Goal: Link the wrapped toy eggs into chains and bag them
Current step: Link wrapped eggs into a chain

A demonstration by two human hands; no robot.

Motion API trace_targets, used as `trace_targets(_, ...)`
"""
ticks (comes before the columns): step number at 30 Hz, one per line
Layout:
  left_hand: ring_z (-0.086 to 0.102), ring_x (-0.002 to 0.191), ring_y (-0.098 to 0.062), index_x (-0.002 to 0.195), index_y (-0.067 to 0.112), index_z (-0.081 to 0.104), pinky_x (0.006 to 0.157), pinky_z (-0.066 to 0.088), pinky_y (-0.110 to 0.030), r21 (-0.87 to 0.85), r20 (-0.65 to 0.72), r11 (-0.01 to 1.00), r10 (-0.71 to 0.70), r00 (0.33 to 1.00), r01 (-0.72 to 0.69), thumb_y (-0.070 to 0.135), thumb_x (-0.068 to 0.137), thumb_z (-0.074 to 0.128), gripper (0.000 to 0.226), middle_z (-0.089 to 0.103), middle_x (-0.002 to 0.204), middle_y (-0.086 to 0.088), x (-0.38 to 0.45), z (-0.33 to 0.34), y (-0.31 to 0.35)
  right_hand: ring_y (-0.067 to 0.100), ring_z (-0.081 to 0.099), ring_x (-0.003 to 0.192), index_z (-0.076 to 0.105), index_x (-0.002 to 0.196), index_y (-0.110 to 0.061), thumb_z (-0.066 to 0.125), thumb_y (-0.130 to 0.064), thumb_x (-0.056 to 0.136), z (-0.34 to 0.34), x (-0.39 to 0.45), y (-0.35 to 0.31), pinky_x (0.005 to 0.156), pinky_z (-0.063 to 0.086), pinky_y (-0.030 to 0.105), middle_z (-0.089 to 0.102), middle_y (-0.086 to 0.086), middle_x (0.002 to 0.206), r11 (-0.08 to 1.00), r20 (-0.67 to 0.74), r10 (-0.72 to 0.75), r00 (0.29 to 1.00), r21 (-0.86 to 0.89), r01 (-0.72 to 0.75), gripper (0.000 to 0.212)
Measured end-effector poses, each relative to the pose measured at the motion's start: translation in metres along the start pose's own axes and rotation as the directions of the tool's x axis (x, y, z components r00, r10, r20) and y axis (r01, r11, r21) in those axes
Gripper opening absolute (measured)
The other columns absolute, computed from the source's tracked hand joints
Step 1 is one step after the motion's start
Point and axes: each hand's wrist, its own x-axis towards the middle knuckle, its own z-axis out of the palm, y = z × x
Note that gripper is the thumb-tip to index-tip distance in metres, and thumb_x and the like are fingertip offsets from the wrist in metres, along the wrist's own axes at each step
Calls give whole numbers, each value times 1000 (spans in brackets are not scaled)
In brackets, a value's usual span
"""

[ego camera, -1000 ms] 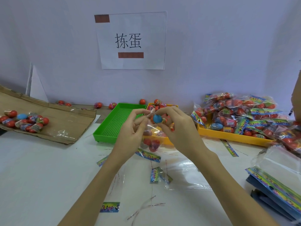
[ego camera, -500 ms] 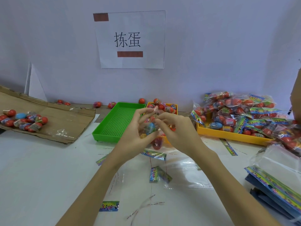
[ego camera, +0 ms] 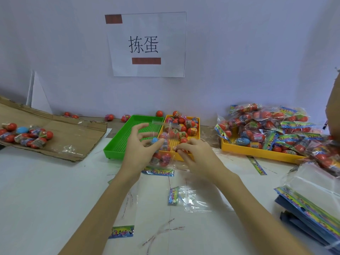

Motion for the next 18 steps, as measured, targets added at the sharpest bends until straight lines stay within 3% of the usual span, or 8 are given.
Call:
trace_targets(3,73,98,-11,125,19,65,74,60,-18,37,2,999,-17,1000,17,22,82,88,49,72,115,3,-1,-1,-1,19,55,104,68,121,-28,54,-35,105,4,0,-3,97,41,41,63,-3,109,1000,-33,0,999,7,0,23)
trace_targets(7,78,80,-12,98,21,76,78,66,-36,51,18,996,-71,997,70,28,80,89,23,80,88,2,-1,-2,-2,11,58,96,68,116,-23,67,-21,98,-5,1,-7,86,53,30,64,-3,106,966,-293,84,952,258,-6,18)
trace_targets(10,77,79,-10,97,19,78,79,65,-37,80,21,994,-69,997,68,31,79,89,24,80,86,3,0,-2,-3,2,62,98,63,129,-20,67,-13,98,-17,2,-13,80,51,14,67,-5,112,905,-449,174,876,424,37,32)
trace_targets(13,77,81,-12,100,16,78,77,62,-32,92,41,994,-60,997,56,31,80,89,27,80,90,2,-2,-1,-1,-2,63,108,59,134,-14,67,-11,98,-25,4,-24,91,55,18,67,-12,115,819,-459,223,860,567,90,37)
trace_targets(15,78,82,-15,99,17,79,76,62,-35,97,80,994,-51,995,43,28,81,90,24,80,91,2,-3,0,1,1,65,106,66,127,-14,67,-9,98,-27,4,-31,92,57,25,67,-6,116,830,-477,154,865,537,148,30)
trace_targets(18,77,84,-22,98,19,80,77,65,-44,96,142,995,-48,989,35,27,81,90,21,80,94,1,-6,2,6,5,61,98,70,125,-17,66,-6,98,-28,2,-34,87,52,18,58,3,117,901,-465,19,885,391,186,30)
